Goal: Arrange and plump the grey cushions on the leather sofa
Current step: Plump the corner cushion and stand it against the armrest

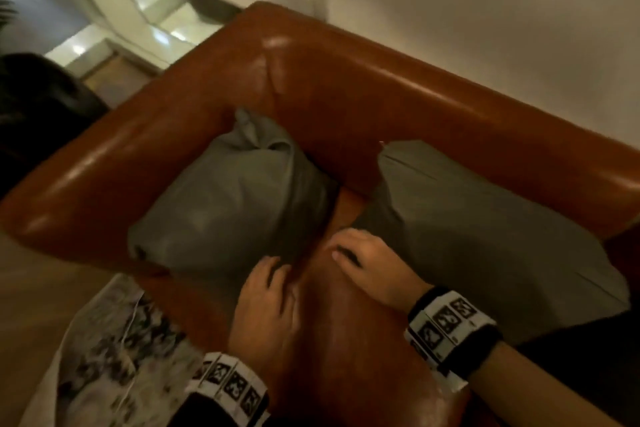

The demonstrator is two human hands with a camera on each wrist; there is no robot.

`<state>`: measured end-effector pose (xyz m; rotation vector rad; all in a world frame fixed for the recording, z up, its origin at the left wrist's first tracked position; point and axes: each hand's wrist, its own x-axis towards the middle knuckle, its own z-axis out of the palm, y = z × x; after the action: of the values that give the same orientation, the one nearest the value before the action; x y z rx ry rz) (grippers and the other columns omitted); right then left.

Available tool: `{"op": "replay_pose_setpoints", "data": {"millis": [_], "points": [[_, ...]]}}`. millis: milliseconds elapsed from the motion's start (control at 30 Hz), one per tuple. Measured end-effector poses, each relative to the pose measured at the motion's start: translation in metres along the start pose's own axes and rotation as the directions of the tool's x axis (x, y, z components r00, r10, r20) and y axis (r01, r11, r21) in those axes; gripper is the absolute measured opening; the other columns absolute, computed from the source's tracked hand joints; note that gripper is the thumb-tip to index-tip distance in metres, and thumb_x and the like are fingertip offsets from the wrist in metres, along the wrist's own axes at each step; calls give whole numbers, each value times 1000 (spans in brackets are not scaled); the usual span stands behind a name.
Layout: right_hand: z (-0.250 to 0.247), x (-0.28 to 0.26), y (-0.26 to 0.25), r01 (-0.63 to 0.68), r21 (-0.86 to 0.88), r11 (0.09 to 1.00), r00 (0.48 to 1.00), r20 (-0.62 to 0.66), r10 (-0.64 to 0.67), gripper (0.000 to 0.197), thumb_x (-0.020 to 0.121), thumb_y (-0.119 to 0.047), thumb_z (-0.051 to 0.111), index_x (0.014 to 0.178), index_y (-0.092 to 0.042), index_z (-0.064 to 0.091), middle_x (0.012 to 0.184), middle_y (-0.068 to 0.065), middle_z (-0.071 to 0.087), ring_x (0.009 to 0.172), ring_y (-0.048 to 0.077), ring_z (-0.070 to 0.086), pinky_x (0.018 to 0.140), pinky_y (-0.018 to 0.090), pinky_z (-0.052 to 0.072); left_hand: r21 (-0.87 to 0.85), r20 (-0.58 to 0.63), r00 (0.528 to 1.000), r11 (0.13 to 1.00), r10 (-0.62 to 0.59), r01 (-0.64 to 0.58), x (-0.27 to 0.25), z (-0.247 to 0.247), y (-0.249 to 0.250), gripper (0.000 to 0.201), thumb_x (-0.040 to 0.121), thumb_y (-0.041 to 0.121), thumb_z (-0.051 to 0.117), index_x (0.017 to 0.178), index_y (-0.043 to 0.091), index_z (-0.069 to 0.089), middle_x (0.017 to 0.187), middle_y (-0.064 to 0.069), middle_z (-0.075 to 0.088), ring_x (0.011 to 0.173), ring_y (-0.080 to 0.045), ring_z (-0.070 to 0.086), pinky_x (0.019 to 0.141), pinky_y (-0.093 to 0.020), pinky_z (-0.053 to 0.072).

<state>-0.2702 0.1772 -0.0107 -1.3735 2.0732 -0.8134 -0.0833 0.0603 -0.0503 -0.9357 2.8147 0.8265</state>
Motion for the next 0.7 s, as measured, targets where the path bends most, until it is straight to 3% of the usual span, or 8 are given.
{"op": "replay_pose_setpoints", "data": {"millis": [67,100,167,200,300,433,600,700], "points": [[14,35,-5,53,-36,998,999,0,-53,36,100,-21,48,135,-17,54,147,3,46,139,16,35,112,15,17,215,-29,999,976,28,-21,-3,4,-14,54,87,33,48,137,12,55,146,-14,50,141,-33,35,116,-46,20],[22,52,-5,87,-96,992,996,19,-85,44,101,-23,47,145,-20,43,157,-1,33,147,13,19,114,18,9,282,-41,999,959,33,-20,-1,6,-22,60,88,36,52,145,18,47,153,-11,43,144,-31,28,118,-50,12],[40,82,-1,156,-298,942,987,85,-136,56,102,-35,42,154,-27,23,163,-6,11,148,14,-4,117,36,0,335,-73,997,942,33,-7,6,7,-39,61,94,49,44,151,29,35,158,-2,32,146,-28,23,119,-52,0],[50,94,1,182,-406,896,982,116,-146,59,101,-45,37,155,-30,17,163,-6,6,148,17,-8,117,45,-2,343,-82,996,939,34,-4,11,5,-49,60,96,54,37,151,31,32,157,1,29,145,-26,23,120,-50,-3],[72,124,2,217,-574,790,976,145,-162,70,95,-65,23,155,-31,12,163,-1,8,149,25,-3,115,64,3,353,-149,988,936,48,7,25,-7,-79,63,94,62,30,151,35,25,155,6,26,141,-22,27,119,-44,-4],[91,186,-7,295,-594,749,954,133,-270,79,88,-77,18,153,-35,4,162,-2,5,149,25,-3,113,66,-3,345,-351,935,923,-43,172,57,-41,-135,76,87,70,35,152,34,20,160,2,24,143,-29,22,116,-48,0],[110,236,11,241,-622,745,963,251,-102,79,87,-79,8,152,-35,3,159,0,13,147,29,7,106,77,15,336,-288,953,922,-93,192,102,-31,-160,71,90,69,30,152,34,22,158,0,34,141,-26,23,114,-52,10],[87,228,21,332,-498,801,940,242,-239,74,87,-80,13,150,-47,-5,160,-7,4,148,18,-5,113,69,5,351,-312,950,928,-9,124,93,-32,-153,63,99,64,15,155,37,15,157,-1,26,139,-29,25,118,-49,0]]}}
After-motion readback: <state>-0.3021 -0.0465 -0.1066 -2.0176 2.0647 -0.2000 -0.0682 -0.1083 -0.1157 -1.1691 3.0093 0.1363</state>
